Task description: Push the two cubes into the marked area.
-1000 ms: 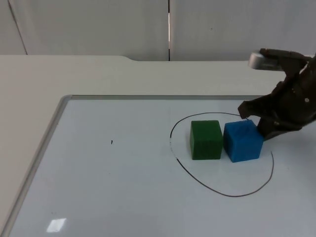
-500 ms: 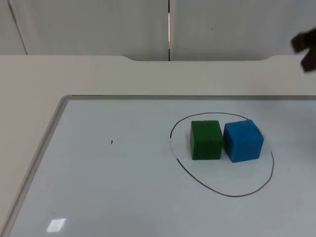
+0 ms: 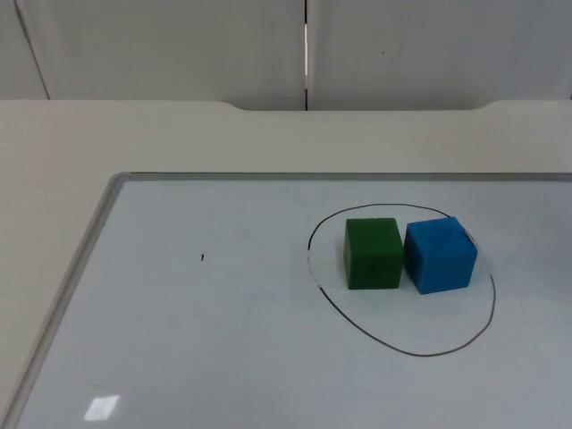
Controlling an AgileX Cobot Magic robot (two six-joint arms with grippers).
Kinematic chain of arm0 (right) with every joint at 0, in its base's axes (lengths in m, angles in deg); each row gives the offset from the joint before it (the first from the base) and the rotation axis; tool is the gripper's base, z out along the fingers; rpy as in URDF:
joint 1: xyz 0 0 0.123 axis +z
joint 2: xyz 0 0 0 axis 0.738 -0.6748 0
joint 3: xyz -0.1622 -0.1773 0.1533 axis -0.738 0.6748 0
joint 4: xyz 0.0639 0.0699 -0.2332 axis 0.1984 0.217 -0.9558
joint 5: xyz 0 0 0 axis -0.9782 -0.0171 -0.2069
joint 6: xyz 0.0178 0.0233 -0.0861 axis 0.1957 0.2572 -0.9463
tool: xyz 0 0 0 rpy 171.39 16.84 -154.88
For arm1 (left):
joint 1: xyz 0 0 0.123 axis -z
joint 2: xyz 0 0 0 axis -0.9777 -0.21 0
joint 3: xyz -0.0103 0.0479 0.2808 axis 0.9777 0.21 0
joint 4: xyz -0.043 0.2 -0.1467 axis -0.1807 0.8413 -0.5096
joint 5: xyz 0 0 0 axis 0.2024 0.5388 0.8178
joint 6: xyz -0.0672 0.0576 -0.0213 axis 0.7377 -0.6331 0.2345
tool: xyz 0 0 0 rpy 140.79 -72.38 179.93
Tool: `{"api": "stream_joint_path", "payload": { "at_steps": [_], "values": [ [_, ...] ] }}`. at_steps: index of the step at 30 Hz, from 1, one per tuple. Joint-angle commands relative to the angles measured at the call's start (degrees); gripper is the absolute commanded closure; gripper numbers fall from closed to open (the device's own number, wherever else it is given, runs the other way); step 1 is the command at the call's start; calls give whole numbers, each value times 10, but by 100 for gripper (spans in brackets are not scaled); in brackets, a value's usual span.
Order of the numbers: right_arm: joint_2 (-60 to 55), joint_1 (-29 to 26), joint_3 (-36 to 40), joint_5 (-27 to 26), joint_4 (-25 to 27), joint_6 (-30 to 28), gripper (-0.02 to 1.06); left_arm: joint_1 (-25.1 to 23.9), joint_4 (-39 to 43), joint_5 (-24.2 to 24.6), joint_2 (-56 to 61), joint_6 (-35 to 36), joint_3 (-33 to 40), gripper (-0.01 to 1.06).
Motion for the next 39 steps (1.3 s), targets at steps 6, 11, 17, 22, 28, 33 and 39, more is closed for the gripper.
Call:
{"api": "stream_joint_path", "payload": {
  "at_steps": [6,11,17,22,28,33,39],
  "values": [
    [98,-1,47,12,1,-3,104,-1,1,-5,3,4,3,105],
    [164,-1,106,11,1,0,104,-1,1,-5,3,4,3,105],
    [262,-1,185,13,1,7,104,-1,1,-5,3,4,3,105],
    [334,-1,233,16,1,22,104,-1,1,-5,3,4,3,105],
    [416,-1,280,39,1,22,104,-1,1,-5,3,4,3,105],
    [475,-1,303,80,1,24,104,-1,1,-5,3,4,3,105],
    [546,-1,306,142,1,34,104,-1,1,-5,3,4,3,105]
  ]
}}
